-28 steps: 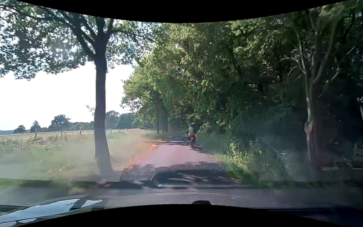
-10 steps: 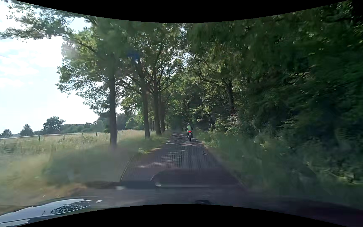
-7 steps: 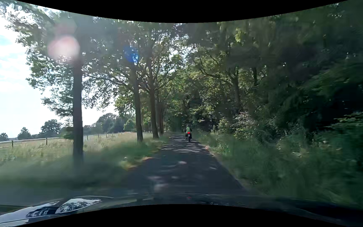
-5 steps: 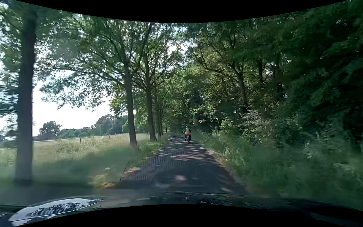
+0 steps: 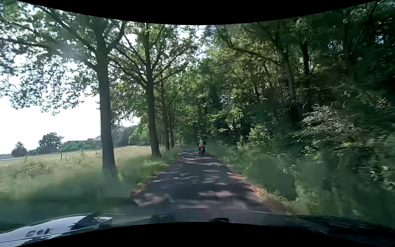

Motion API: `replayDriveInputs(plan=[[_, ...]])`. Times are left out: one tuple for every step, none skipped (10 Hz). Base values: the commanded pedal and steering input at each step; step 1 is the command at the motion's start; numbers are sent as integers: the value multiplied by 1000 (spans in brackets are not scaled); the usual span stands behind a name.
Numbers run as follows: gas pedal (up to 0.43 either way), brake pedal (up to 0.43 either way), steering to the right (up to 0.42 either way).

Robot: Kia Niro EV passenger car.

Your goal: Follow the waypoints while adhering to traffic rules and regulations

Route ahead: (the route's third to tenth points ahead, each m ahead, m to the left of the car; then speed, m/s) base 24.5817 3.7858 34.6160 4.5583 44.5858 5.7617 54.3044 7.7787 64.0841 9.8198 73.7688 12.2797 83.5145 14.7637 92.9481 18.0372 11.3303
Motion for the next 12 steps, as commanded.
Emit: replayDriveInputs(plan=[[209, 0, -6], [209, 0, -7], [209, 0, -6], [209, 0, -7], [209, 0, -6], [209, 0, -6], [197, 0, -7], [197, 0, -8], [209, 0, -12], [228, 0, -17], [228, 0, -18], [228, 0, -18]])
